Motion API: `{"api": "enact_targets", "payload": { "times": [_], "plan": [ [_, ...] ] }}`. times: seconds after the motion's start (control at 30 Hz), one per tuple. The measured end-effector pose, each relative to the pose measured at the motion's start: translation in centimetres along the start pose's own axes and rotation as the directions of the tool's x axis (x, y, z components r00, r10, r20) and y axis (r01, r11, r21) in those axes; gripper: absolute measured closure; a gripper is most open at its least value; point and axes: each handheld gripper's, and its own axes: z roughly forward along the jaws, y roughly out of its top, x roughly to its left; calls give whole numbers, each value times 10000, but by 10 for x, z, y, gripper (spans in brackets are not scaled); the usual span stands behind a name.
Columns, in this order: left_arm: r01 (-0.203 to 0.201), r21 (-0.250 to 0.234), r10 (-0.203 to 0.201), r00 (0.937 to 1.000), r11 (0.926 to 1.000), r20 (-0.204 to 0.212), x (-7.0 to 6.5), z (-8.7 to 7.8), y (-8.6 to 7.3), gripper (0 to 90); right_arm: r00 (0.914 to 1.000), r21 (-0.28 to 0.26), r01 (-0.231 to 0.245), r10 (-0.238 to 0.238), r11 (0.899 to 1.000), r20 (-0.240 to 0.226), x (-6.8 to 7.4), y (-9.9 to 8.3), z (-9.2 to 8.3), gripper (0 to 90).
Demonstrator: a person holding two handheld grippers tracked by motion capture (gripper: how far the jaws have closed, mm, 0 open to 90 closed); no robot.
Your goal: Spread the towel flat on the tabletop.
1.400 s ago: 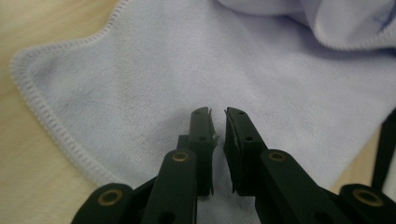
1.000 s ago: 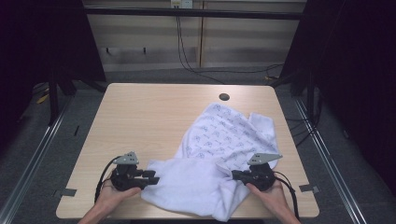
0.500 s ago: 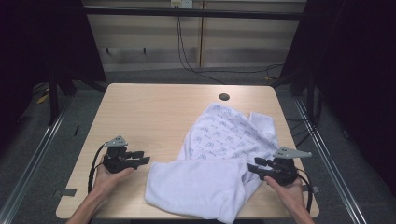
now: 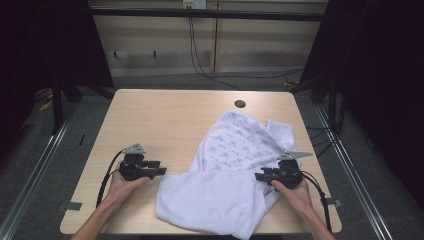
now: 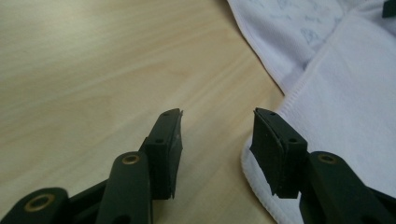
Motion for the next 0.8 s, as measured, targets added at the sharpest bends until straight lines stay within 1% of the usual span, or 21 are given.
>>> {"api": "enact_targets", "payload": {
  "times": [0.07,0.1,0.13,0.23,0.27,0.3,0.37,0.4,0.43,0.47,0.5,0.57,0.6,0.67,0.7,0.73,0.77,0.8],
  "plan": [
    [-31,-7,31,9998,10000,217,-3,0,-1,511,10000,-133,47,-47,9999,-10,2,1,-1,784],
    [-95,41,94,9997,9999,244,-5,0,-1,506,10000,-181,-48,47,9998,-4,3,1,-3,843],
    [-191,179,186,9994,9997,287,-6,2,-2,504,10000,-242,-33,34,9997,46,3,2,-4,872],
    [-335,222,327,9988,9992,351,-11,3,-4,503,10000,-248,-20,22,9997,57,4,1,-7,881],
    [-507,345,501,9986,9981,180,-15,3,-3,532,10000,-240,5,-4,9997,50,4,1,-7,882],
    [-745,455,731,9968,9962,316,-17,4,-3,587,9999,-218,43,-41,9998,99,4,0,-6,883],
    [-1284,640,1258,9911,9897,426,-23,5,-4,738,9999,-213,62,-60,9998,121,4,0,-7,884],
    [-1284,640,1258,9911,9897,426,-23,5,-4,802,9999,-213,62,-60,9998,121,4,0,-7,884],
    [-1556,765,1509,9865,9849,641,-26,6,-4,802,9999,-259,-1,4,9997,133,4,1,-7,884],
    [-1632,883,1576,9852,9826,670,-30,5,-4,877,9999,-378,10,-5,9993,148,3,1,-10,884],
    [-1632,883,1576,9852,9826,670,-30,5,-4,881,9999,-378,10,-5,9993,148,3,1,-10,884],
    [-1618,880,1559,9853,9829,701,-31,3,-5,885,9997,-544,-14,27,9985,235,2,2,-14,884],
    [-1283,557,1244,9898,9902,692,-31,-2,-1,886,9997,-645,-90,104,9979,212,1,2,-16,884],
    [-945,-251,960,9931,9952,670,-28,-11,9,887,9995,-975,-196,219,9950,219,-2,7,-24,884],
    [-739,-628,781,9946,9953,676,-25,-16,15,887,9994,-1205,-229,257,9925,223,-5,10,-28,884],
    [-739,-628,781,9946,9953,676,-25,-16,15,888,9994,-1411,-212,249,9898,245,-8,15,-33,884],
    [-696,-1265,749,9965,9895,381,-21,-25,31,888,9989,-1621,-98,172,9867,445,-11,23,-38,884],
    [-565,-1662,638,9972,9845,387,-18,-29,40,888,9983,-1784,-68,171,9839,566,-12,28,-42,884]
  ]
}}
